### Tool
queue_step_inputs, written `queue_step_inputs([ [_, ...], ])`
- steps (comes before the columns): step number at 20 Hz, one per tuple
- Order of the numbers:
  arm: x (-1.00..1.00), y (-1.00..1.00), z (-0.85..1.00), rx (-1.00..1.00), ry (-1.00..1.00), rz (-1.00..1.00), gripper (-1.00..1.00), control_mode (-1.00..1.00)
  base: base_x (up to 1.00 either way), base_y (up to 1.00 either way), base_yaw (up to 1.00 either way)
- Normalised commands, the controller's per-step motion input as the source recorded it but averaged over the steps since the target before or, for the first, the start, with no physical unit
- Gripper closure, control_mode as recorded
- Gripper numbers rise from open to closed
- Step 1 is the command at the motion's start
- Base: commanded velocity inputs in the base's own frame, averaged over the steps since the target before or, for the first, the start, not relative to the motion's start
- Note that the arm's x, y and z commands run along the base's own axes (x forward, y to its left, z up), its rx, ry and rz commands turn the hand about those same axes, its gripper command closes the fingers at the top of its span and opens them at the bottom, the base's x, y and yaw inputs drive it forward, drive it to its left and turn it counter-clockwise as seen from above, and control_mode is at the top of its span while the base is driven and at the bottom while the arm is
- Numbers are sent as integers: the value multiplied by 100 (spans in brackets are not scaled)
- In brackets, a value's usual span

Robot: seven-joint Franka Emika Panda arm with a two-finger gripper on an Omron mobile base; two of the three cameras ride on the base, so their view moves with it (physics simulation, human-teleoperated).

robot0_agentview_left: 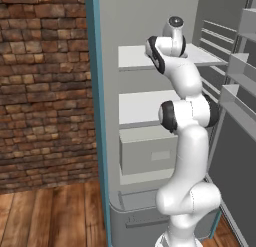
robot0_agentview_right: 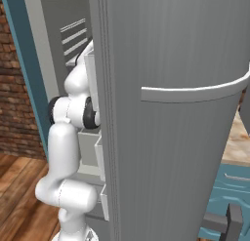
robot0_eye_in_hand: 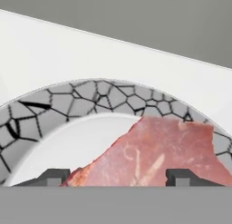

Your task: Transport the steak from the fridge to the microwave and turn on the microwave.

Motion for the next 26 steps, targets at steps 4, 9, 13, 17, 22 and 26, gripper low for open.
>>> queue_step_inputs([
  [4, 1, -28, -43, 0, 3, 0, 100, -100, 0, 0, 0],
  [9, 0, -29, -42, -2, 0, 0, 100, -100, 0, 0, 0],
  [13, 0, -7, -41, -14, -18, 0, 100, -100, 0, 0, 0],
  [17, 0, 0, -31, -16, -23, 0, 100, -100, 0, 0, 0],
  [22, 0, -5, -26, -10, -14, 0, 100, -100, 0, 0, 0],
  [26, 0, -4, -8, -4, -7, 0, 100, -100, 0, 0, 0],
])
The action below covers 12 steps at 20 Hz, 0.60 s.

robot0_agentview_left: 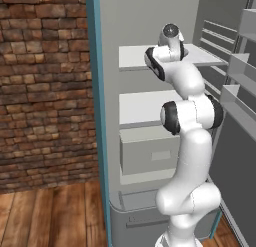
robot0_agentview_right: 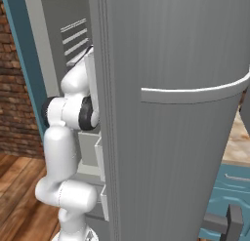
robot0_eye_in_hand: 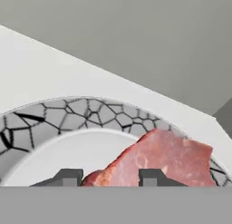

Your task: Transport the steak from the fridge to the microwave and turn on the microwave.

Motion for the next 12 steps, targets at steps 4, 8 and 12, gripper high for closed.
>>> queue_step_inputs([
  [4, -3, 0, 31, 0, -8, 0, 100, -100, 0, 0, 0],
  [8, -26, -1, 57, 0, -13, 0, 100, -100, 0, 0, 0],
  [12, -49, -1, 56, 1, -10, 0, 100, -100, 0, 0, 0],
])
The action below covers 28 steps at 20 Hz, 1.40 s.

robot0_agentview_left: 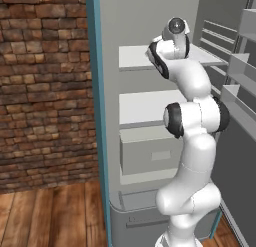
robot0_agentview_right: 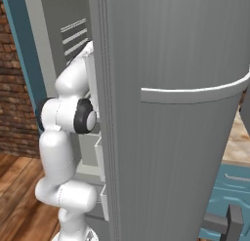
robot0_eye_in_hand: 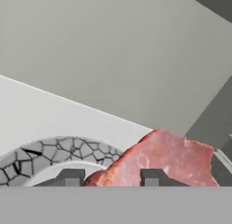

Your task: Transport the steak from the fridge to the microwave and turn on the microwave.

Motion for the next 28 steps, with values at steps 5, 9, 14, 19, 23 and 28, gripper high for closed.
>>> queue_step_inputs([
  [5, -93, 1, 20, 12, 0, -5, 100, -100, 0, 0, 0],
  [9, -100, 0, -1, 14, -4, -4, 100, -100, 0, 0, 0],
  [14, -100, 2, 0, 6, -15, -5, 100, -100, 0, 0, 0],
  [19, -100, 27, -3, 3, -4, -8, 100, -100, 0, 0, 0],
  [23, -100, 38, 0, 3, 0, -8, 100, -100, 0, 0, 0],
  [28, -100, 35, 0, 5, 2, -3, 100, -100, 0, 0, 0],
])
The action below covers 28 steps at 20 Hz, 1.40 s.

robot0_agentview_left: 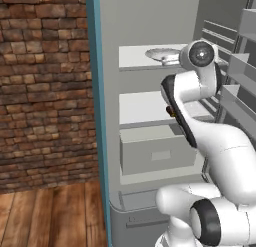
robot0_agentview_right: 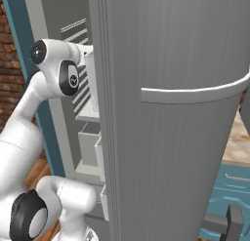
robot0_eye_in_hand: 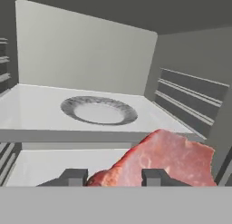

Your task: Transport the steak from the fridge to the microwave and turn on the microwave.

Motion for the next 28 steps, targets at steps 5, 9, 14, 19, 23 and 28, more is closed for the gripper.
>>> queue_step_inputs([
  [5, -100, 3, -20, 4, 1, 0, 100, -100, 0, 0, 0],
  [9, -85, 0, -44, 0, 3, 0, 100, -100, 0, 0, 0],
  [14, -48, 8, -53, 0, 7, 0, 100, -100, 0, 0, 0],
  [19, -17, 14, -50, 0, 7, 2, 100, -100, 0, 0, 0],
  [23, 0, 19, -34, 0, 5, 1, 100, -100, 0, 0, 0],
  [28, 0, 13, -36, 0, 7, 2, 100, -100, 0, 0, 0],
])
